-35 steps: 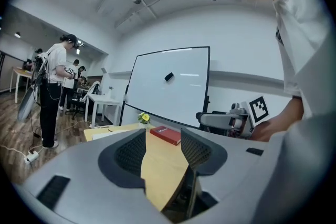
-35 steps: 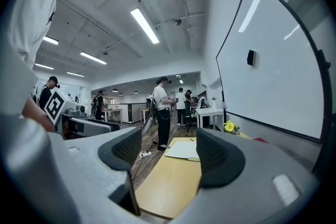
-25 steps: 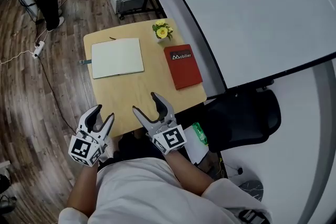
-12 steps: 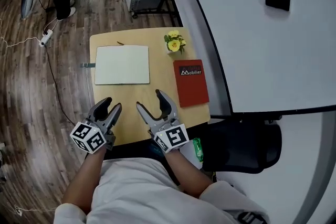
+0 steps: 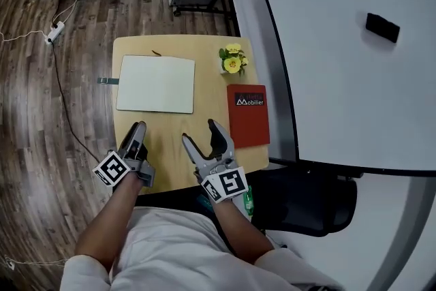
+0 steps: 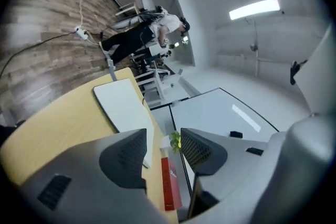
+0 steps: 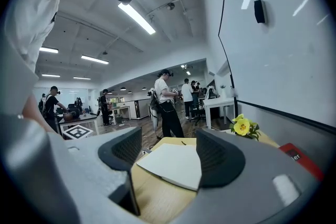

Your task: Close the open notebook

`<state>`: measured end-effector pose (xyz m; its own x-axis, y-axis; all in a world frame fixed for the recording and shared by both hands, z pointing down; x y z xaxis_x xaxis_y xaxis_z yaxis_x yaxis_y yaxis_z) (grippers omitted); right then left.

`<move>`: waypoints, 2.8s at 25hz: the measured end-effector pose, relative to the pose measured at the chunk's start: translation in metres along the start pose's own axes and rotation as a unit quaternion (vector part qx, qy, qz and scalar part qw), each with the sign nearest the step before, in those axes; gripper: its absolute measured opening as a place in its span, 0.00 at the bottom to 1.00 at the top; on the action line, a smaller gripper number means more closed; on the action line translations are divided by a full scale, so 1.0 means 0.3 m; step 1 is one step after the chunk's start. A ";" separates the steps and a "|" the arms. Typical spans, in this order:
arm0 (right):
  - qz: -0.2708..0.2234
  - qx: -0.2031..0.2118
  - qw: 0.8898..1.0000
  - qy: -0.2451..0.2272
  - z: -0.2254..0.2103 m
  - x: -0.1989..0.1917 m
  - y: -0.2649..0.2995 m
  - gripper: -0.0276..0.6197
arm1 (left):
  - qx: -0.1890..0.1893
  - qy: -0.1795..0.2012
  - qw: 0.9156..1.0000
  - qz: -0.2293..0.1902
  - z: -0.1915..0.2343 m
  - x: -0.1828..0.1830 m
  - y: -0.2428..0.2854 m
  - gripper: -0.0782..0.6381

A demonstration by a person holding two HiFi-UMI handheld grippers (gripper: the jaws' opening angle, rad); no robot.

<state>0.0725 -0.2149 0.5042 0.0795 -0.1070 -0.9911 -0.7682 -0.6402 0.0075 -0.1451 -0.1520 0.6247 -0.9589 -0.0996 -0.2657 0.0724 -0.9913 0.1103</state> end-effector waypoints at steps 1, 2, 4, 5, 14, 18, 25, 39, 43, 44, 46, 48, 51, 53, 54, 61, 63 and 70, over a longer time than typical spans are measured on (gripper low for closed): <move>0.003 -0.005 1.000 0.002 -0.006 -0.005 -0.003 0.55 | 0.005 -0.028 0.999 -0.015 0.023 -0.002 0.009 0.38; 0.004 -0.011 1.000 0.002 -0.012 -0.008 -0.005 0.55 | -0.001 -0.059 0.998 -0.031 0.038 -0.003 0.024 0.38; 0.004 -0.021 1.000 0.003 -0.026 -0.007 -0.006 0.55 | -0.016 -0.111 0.992 -0.061 0.060 0.001 0.056 0.38; 0.004 -0.024 1.000 0.003 -0.034 -0.006 -0.006 0.55 | -0.014 -0.126 0.989 -0.072 0.077 0.003 0.066 0.38; 0.012 -0.046 0.999 0.012 -0.089 -0.019 -0.006 0.55 | 0.036 -0.212 0.971 -0.105 0.176 -0.024 0.145 0.38; 0.010 -0.051 0.998 0.021 -0.101 -0.021 0.002 0.55 | 0.059 -0.222 0.967 -0.112 0.212 -0.007 0.164 0.38; 0.008 -0.058 0.998 0.030 -0.116 -0.024 -0.002 0.55 | 0.088 -0.231 0.965 -0.088 0.230 -0.041 0.181 0.40; 0.006 -0.070 0.997 0.039 -0.119 -0.029 -0.013 0.55 | 0.128 -0.232 0.959 -0.104 0.249 -0.032 0.223 0.40; 0.010 -0.067 0.997 0.040 -0.111 -0.037 -0.009 0.55 | 0.131 -0.215 0.962 -0.103 0.262 -0.035 0.222 0.32; 0.010 -0.066 0.997 0.040 -0.110 -0.039 -0.010 0.55 | 0.132 -0.211 0.963 -0.101 0.268 -0.039 0.218 0.27; 0.010 -0.066 0.997 0.040 -0.112 -0.041 -0.012 0.55 | 0.132 -0.207 0.965 -0.094 0.281 -0.044 0.212 0.20; 0.012 -0.067 0.997 0.040 -0.116 -0.041 -0.016 0.55 | 0.131 -0.206 0.966 -0.086 0.289 -0.045 0.208 0.15; 0.013 -0.070 0.997 0.040 -0.117 -0.039 -0.020 0.55 | 0.128 -0.190 0.971 -0.071 0.288 -0.036 0.207 0.14; 0.013 -0.071 0.997 0.041 -0.118 -0.039 -0.020 0.55 | 0.125 -0.165 0.976 -0.059 0.281 -0.029 0.211 0.14; 0.013 -0.071 0.997 0.041 -0.117 -0.039 -0.021 0.55 | 0.124 -0.150 0.979 -0.053 0.276 -0.026 0.212 0.14; 0.015 -0.068 0.997 0.041 -0.104 -0.045 -0.023 0.55 | 0.117 -0.059 0.991 -0.013 0.239 -0.005 0.213 0.13; 0.015 -0.068 0.997 0.041 -0.103 -0.046 -0.027 0.55 | 0.117 -0.036 0.992 -0.004 0.228 -0.004 0.215 0.13; 0.010 -0.072 0.997 0.038 -0.110 -0.039 -0.037 0.55 | 0.104 0.072 0.992 0.031 0.183 0.007 0.223 0.13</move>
<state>0.1009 -0.2316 0.5201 0.1167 -0.1741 -0.9778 -0.6721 -0.7387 0.0514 -0.1573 -0.2138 0.6840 -0.9042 -0.1856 -0.3846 0.0575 -0.9453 0.3211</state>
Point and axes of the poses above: the fingertips, and each gripper's own axes: y forward along the fingers, z to its left, x out of its top, the point moved 7 cm from there along -y, backward along the fingers, and after that the axes turned 8 degrees about -z, right-handed, at the moved point
